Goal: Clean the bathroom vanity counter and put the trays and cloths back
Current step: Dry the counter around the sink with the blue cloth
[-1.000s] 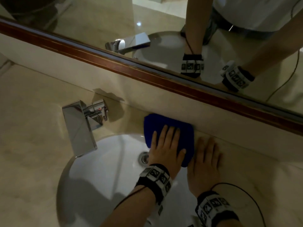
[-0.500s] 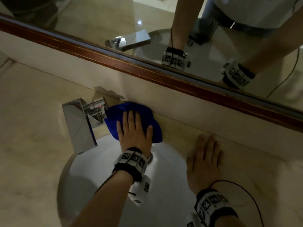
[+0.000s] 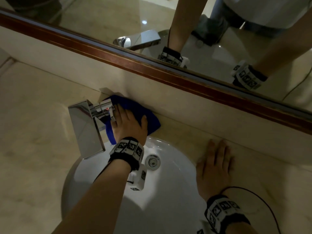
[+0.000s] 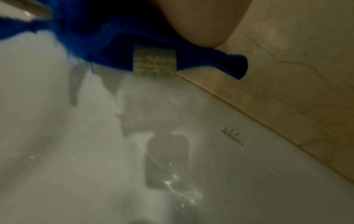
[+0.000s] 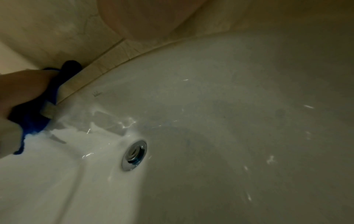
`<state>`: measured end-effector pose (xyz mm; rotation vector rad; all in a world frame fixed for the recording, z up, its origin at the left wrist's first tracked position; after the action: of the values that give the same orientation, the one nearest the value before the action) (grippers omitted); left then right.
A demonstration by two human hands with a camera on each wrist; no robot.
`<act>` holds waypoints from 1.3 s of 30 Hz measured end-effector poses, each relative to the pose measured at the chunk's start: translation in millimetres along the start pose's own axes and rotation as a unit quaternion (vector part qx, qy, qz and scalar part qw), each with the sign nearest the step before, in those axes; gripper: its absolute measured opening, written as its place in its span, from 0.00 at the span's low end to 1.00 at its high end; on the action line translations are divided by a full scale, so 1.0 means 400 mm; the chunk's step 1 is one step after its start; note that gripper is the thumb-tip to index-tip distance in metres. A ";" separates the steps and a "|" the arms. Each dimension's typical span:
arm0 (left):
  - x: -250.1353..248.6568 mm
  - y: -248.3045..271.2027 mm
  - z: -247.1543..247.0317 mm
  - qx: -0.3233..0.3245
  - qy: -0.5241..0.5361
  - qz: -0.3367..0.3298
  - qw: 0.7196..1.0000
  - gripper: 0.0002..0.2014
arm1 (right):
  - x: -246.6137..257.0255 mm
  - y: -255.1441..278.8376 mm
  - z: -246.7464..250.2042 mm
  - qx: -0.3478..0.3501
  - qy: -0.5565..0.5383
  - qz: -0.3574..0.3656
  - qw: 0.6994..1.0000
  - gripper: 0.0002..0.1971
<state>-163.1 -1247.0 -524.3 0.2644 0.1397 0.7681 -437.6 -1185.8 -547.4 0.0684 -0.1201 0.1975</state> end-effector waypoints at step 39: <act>0.593 0.079 0.014 0.035 0.037 -0.130 0.990 0.33 | 0.059 0.018 0.033 0.037 -0.046 -0.081 0.995 0.36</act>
<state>-14.0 -1060.1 -516.7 0.2781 0.2653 0.5153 -417.8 -1175.2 -531.1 0.1608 -0.1980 0.0374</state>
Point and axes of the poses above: each hand's wrist, its own y-axis away from the middle knuckle, its own z-axis out of the back of the hand, x = y × z, the point moved 2 cm from there along -y, towards the middle knuckle, and after that the axes turned 11 degrees about z, right-handed, at the moved point
